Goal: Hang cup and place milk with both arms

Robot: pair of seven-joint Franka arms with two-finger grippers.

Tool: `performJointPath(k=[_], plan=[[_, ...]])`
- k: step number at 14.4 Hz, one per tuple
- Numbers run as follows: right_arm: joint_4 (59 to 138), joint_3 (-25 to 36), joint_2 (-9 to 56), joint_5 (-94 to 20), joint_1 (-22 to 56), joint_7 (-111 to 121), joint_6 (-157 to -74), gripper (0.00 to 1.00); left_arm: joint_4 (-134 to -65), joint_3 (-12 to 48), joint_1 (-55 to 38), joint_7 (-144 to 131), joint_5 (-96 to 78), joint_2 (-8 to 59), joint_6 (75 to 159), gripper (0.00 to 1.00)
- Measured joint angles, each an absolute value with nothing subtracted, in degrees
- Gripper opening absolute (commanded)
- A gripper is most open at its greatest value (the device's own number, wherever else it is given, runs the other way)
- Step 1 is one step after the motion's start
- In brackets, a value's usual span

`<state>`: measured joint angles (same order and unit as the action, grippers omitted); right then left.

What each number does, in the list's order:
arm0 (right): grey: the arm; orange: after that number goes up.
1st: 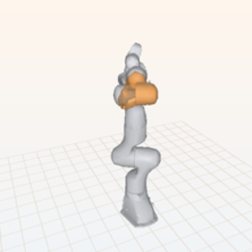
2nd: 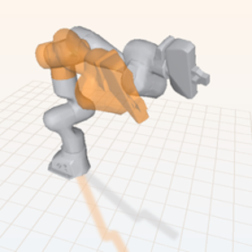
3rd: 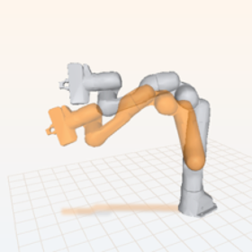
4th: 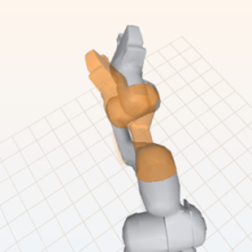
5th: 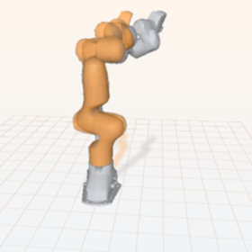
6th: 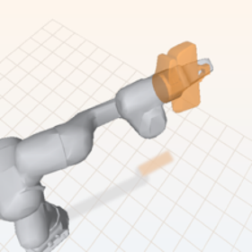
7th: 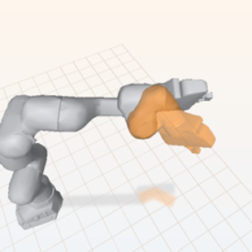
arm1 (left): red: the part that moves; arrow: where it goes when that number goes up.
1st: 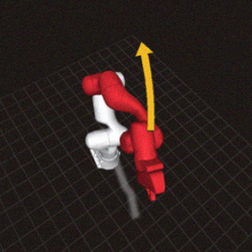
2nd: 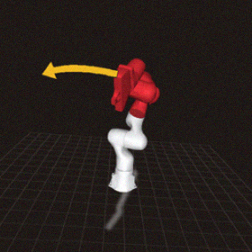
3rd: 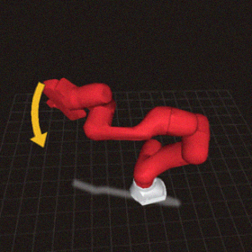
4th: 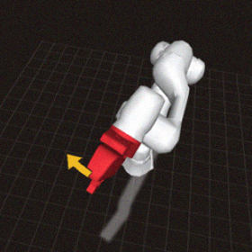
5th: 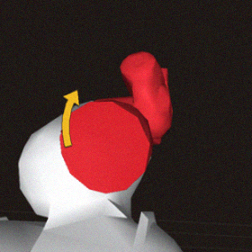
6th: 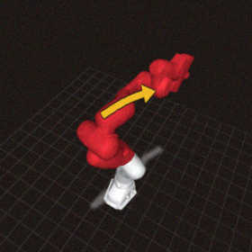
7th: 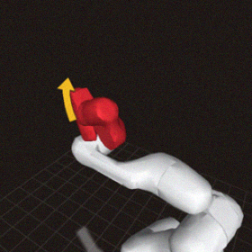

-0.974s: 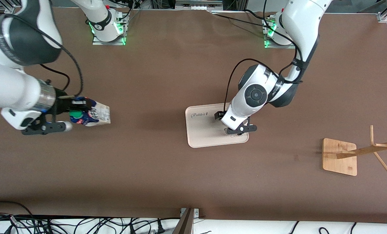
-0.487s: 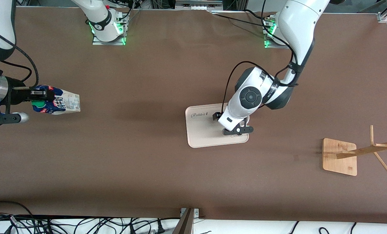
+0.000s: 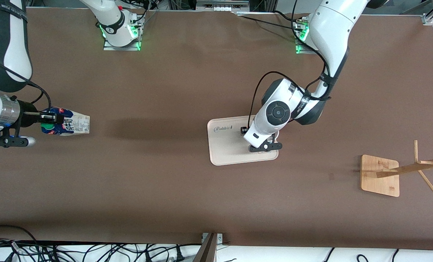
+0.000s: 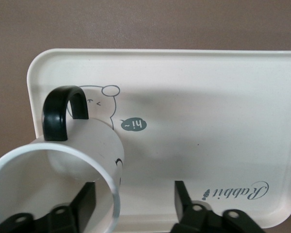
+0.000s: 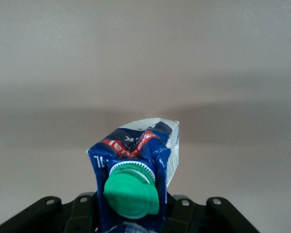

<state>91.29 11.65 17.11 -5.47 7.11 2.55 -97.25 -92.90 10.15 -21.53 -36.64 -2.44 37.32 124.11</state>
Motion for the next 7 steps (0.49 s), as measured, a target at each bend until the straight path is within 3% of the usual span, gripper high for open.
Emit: performJointPath(k=[7], plan=[[103.44, 11.51, 13.23, -5.62, 7.30, 2.55, -108.89, 0.31, -92.06, 9.54, -21.18, -35.24, -2.28, 37.19, 123.54, 0.00]])
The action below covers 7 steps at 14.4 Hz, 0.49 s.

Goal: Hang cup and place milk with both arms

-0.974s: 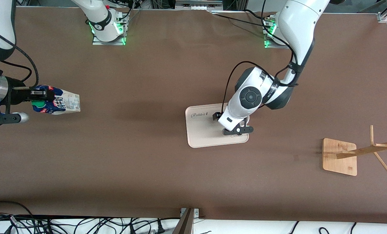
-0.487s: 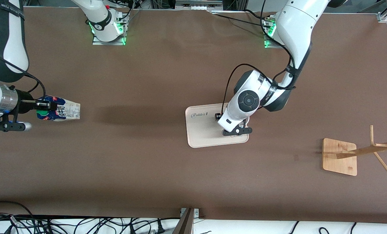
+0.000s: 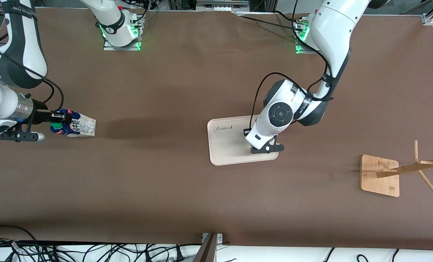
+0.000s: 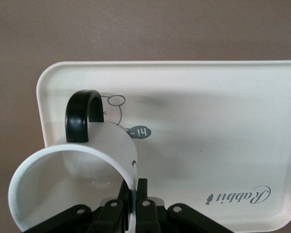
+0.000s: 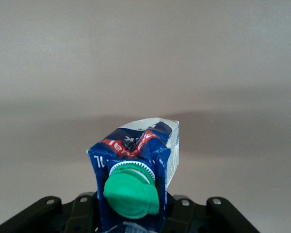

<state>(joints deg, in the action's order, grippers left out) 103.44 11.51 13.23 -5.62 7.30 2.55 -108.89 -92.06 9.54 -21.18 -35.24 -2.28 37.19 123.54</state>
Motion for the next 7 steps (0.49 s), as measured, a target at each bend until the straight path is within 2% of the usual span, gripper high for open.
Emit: performJointPath(k=[4, 7], plan=[[110.85, 11.49, 12.13, -5.65, 7.36, 2.55, -116.65, 0.31, -91.11, 8.58, -21.15, -34.58, -2.28, 36.97, 122.64, 0.00], [113.30, 11.37, 11.38, -5.65, 7.39, 2.55, -118.72, 0.31, -86.64, 5.48, -20.88, -31.56, -2.28, 35.07, 115.57, 0.00]])
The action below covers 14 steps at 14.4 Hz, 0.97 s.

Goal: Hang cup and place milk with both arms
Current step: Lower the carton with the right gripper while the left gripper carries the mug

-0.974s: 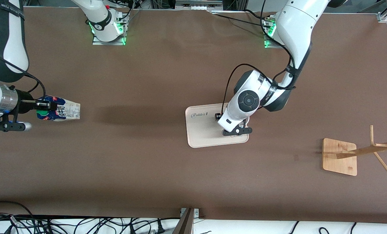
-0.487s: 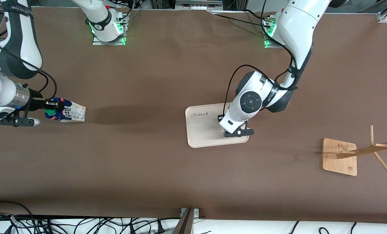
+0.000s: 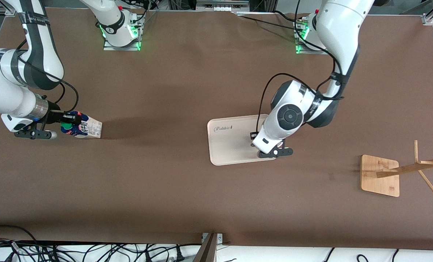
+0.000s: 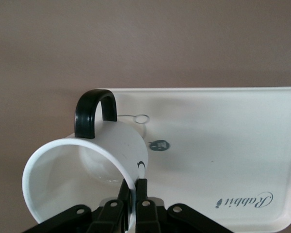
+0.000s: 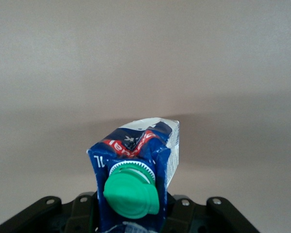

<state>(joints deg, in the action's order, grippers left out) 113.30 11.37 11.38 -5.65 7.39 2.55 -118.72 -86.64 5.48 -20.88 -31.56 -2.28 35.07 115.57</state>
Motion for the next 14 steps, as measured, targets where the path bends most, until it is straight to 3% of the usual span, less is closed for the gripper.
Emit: performJointPath(k=[6, 7, 8, 9, 14], plan=[[118.10, 11.30, 10.96, -5.65, 7.43, 2.55, -124.35, 0.32, -74.63, 3.82, -10.93, -16.32, -2.27, 31.28, 95.54, 0.00], [118.45, 11.30, 10.96, -5.65, 7.43, 2.55, -124.66, 0.39, -73.72, 3.78, -9.28, -14.33, -2.27, 30.66, 93.31, 0.00], [118.53, 11.29, 10.95, -5.65, 7.44, 2.55, -124.78, 0.81, -73.08, 3.78, -7.67, -12.72, -2.27, 29.82, 91.45, 0.00], [118.53, 11.29, 10.92, -5.65, 7.44, 2.55, -124.89, 1.00, -72.56, 3.77, -6.18, -10.88, -2.28, 28.97, 90.29, 0.00], [117.76, 11.30, 10.51, -5.67, 7.45, 2.45, -125.04, 1.00, -70.19, 3.80, 2.05, -3.01, -2.28, 26.05, 87.43, 0.00]])
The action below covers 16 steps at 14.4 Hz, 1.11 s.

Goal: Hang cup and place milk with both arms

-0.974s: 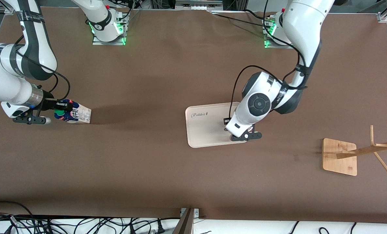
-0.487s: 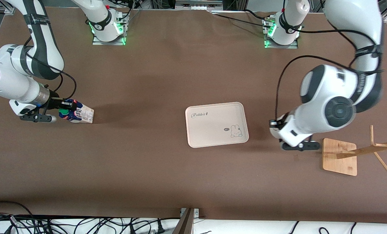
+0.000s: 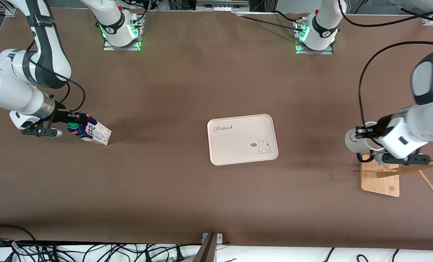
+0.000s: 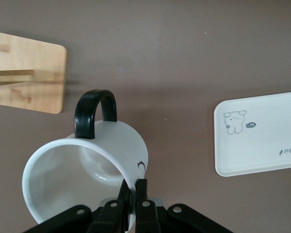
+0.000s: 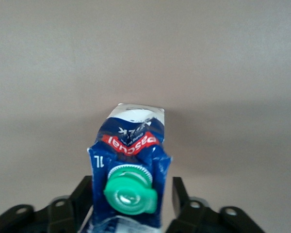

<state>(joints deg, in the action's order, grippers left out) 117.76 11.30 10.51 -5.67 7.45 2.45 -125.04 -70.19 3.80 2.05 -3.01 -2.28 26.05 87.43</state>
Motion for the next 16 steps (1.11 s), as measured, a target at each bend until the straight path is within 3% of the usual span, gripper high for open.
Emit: performJointPath(k=[4, 11, 16], plan=[[114.53, 11.29, 9.15, -5.67, 7.46, 2.44, -120.01, 1.00, -69.19, 3.85, 5.16, -1.47, -2.30, 25.63, 87.43, 0.00], [91.05, 11.01, 8.03, -3.99, 9.04, 2.47, -97.26, 1.00, -65.85, 3.88, 7.42, 3.13, -2.30, 25.25, 87.47, 0.00], [82.94, 11.04, 8.75, 1.15, 9.06, 3.92, -89.43, 1.00, -64.93, 3.84, 10.46, 8.84, -2.30, 25.35, 87.51, 0.00]])
